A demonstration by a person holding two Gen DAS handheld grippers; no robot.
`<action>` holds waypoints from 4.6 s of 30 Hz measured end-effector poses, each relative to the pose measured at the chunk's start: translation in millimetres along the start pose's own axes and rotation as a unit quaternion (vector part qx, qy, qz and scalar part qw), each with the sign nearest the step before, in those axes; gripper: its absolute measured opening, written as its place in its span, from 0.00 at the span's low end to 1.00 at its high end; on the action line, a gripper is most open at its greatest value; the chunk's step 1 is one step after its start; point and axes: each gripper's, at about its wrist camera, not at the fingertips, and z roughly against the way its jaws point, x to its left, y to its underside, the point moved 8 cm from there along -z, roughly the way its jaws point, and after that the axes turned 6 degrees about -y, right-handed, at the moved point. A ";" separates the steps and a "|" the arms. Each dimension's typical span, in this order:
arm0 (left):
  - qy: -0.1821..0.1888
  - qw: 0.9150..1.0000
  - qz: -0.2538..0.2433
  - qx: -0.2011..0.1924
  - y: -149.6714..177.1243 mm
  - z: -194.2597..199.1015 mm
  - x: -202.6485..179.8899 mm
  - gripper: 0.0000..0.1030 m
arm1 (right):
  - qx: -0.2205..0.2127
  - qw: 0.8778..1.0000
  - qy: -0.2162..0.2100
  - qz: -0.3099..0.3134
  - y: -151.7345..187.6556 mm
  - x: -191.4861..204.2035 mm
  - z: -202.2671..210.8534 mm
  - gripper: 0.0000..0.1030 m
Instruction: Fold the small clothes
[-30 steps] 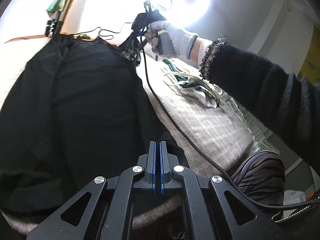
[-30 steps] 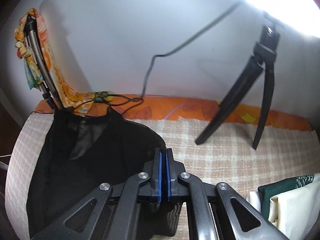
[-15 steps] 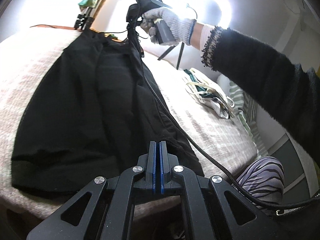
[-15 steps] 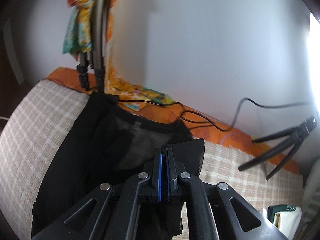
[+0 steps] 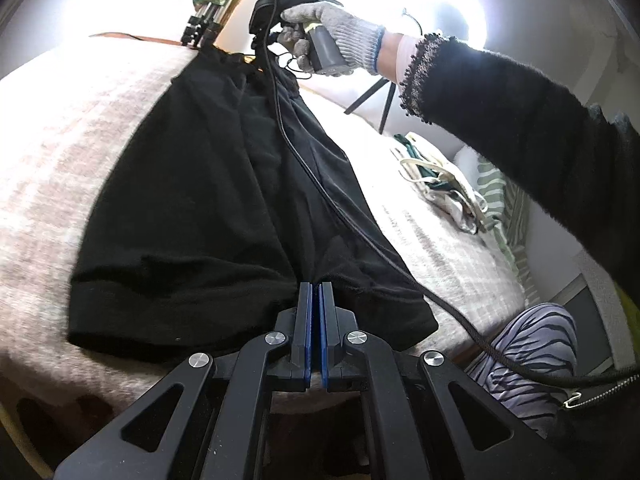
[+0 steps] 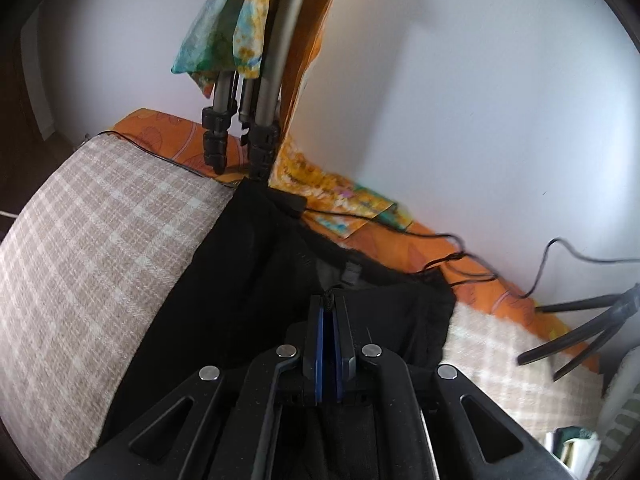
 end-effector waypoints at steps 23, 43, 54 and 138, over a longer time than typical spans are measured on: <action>-0.092 0.990 -0.101 -0.020 -113.2 40.9 47.3 0.22 | 0.034 0.970 -0.162 -0.179 100.1 -71.1 9.4 0.28; -0.102 0.991 -0.087 -0.028 -115.3 48.1 61.1 0.22 | 0.003 0.952 -0.284 -0.111 82.0 12.2 45.1 0.42; -0.079 0.995 -0.045 0.033 -76.5 48.2 83.8 0.27 | -0.035 0.968 -0.225 -0.105 174.6 -22.8 134.0 0.40; -0.073 0.985 -0.137 0.078 -25.3 49.2 38.9 0.36 | 0.017 0.958 -0.280 -0.067 396.3 6.8 188.0 0.30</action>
